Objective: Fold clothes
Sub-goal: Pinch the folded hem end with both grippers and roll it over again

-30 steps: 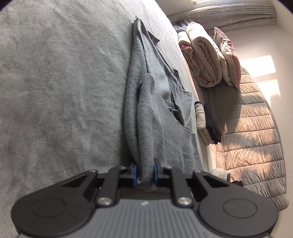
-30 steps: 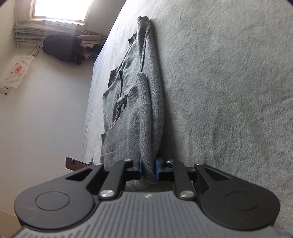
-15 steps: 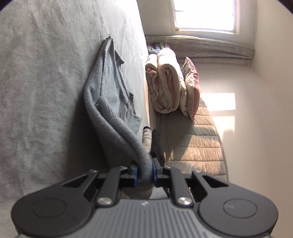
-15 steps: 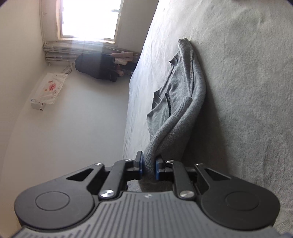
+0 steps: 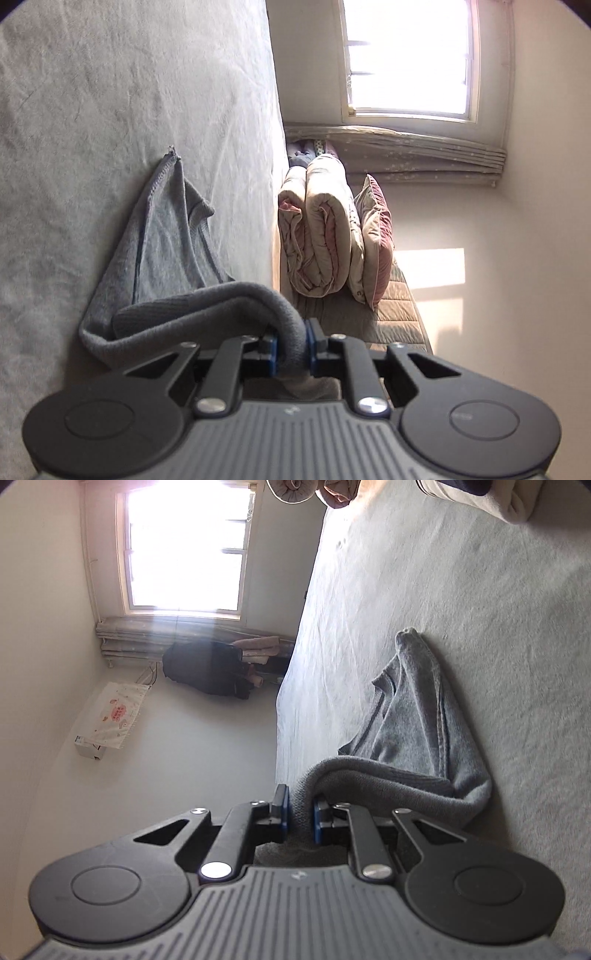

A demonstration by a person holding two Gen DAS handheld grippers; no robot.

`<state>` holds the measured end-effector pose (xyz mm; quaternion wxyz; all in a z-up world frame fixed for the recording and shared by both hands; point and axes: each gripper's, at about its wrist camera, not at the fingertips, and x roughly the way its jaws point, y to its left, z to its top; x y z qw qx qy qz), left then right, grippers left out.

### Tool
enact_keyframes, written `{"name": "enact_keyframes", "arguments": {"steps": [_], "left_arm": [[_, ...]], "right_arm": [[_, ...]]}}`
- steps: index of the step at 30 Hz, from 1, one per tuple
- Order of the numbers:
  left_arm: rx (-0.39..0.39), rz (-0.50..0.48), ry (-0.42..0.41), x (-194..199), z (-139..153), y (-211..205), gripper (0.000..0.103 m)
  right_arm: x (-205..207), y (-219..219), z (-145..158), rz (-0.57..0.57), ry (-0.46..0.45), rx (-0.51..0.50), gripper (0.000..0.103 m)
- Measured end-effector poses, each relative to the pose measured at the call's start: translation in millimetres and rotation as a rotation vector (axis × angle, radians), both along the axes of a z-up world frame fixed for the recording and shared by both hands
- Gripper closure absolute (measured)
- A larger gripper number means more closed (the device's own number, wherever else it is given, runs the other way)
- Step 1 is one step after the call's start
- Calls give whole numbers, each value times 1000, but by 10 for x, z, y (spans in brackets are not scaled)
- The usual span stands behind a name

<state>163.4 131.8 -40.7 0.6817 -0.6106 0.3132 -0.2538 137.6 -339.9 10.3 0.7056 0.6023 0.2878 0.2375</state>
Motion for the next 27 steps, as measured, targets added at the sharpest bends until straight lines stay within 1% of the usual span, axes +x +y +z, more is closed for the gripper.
{"name": "enact_keyframes", "arguments": {"steps": [3,6,9,10,14,15,16,17,18,19,21,23,24,27], "left_arm": [[5,31,17,177,-87,-24,88],[32,58,49,374,-195,-53,88],[57,67,84,567,-322,-77,88],[65,69,94,615,-360,-79,88],[91,71,120,758,-490,-74,87],[90,72,127,779,-511,-69,84],[87,69,134,801,-536,-55,75],[73,59,122,812,-551,-35,70],[75,60,99,802,-530,-10,62],[77,61,77,791,-509,15,58],[116,63,39,779,-432,63,46],[169,66,6,782,-352,99,45],[211,74,-10,785,-311,131,45],[310,107,-48,827,-208,165,45]], "right_arm": [[185,19,-105,-27,9,17,86],[358,47,-242,-46,35,32,86],[525,67,-393,-62,67,39,85],[572,71,-446,-66,79,38,83],[707,77,-655,-73,117,40,82],[721,73,-700,-74,123,48,81],[725,61,-736,-77,128,61,80],[714,43,-762,-81,129,77,79],[699,23,-770,-86,121,95,72],[684,0,-771,-92,108,113,63],[656,-50,-759,-102,80,138,56],[649,-103,-700,-108,56,117,56],[652,-118,-664,-115,44,91,56],[679,-118,-549,-136,8,-16,56]]}}
